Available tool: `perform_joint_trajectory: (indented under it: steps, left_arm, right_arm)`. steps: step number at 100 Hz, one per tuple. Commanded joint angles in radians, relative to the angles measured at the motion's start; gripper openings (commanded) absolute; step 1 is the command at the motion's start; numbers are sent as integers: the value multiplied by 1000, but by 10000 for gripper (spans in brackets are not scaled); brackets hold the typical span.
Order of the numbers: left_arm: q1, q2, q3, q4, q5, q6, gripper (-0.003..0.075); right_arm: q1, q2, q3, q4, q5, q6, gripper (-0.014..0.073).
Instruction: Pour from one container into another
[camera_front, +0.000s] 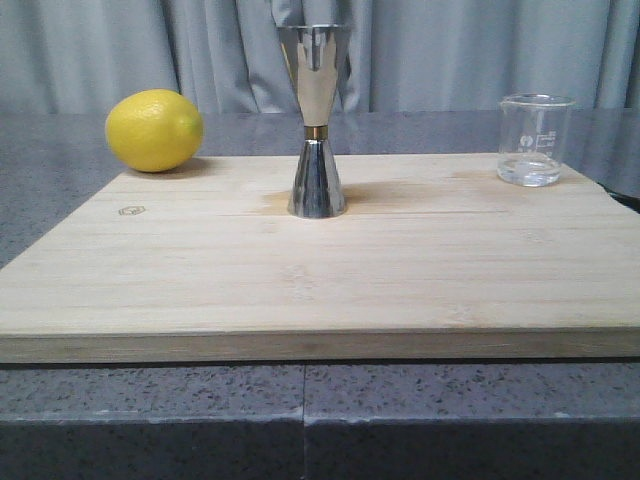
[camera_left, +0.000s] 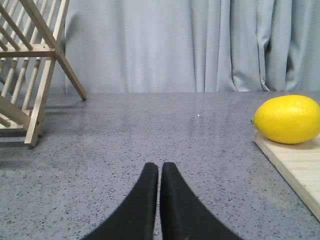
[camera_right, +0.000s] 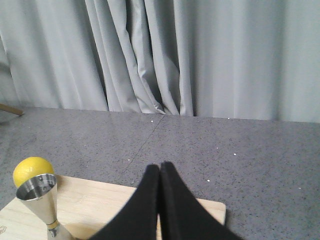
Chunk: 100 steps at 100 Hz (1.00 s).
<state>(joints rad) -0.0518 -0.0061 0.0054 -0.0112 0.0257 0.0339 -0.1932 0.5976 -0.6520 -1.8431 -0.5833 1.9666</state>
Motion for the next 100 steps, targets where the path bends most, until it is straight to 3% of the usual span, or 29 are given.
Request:
perform_joint_trajectory:
  steps: [1, 32, 40, 46, 55, 59, 68, 75, 88, 100]
  left_arm:
    - [-1, -22, 26, -8, -83, 3, -19]
    - [-1, -22, 26, -8, -83, 3, -19]
    - [-1, -22, 26, -8, -83, 3, -19]
    - [-1, -22, 26, -8, -83, 3, -19]
    - [-1, -22, 26, -8, -83, 3, -19]
    - [-1, -22, 26, -8, -83, 3, -19]
    - [-1, -22, 26, -8, -83, 3, -19]
    - [-1, -22, 26, -8, -83, 3, -19]
    - [-1, -22, 26, -8, -83, 3, -19]
    - [-1, -22, 26, -8, -83, 3, -19]
  right_arm:
    - [-6, -1, -24, -17, 36, -5, -72]
    - [-6, -1, -24, -17, 41, -5, -72]
    - [-6, -1, -17, 54, 51, -69, -72]
    - [-6, -3, 8, 238, 45, -308, -72]
    - [14, -33, 93, 663, 35, -788, -72]
    - [30, -54, 144, 854, 56, -934, -72]
    - [71, -137, 248, 1253, 196, -1251, -72]
    - [102, -216, 312, 1484, 358, -1458, -72]
    - [130, -351, 402, 1680, 515, -1776, -72]
    - [130, -431, 483, 1723, 518, -1848, -72]
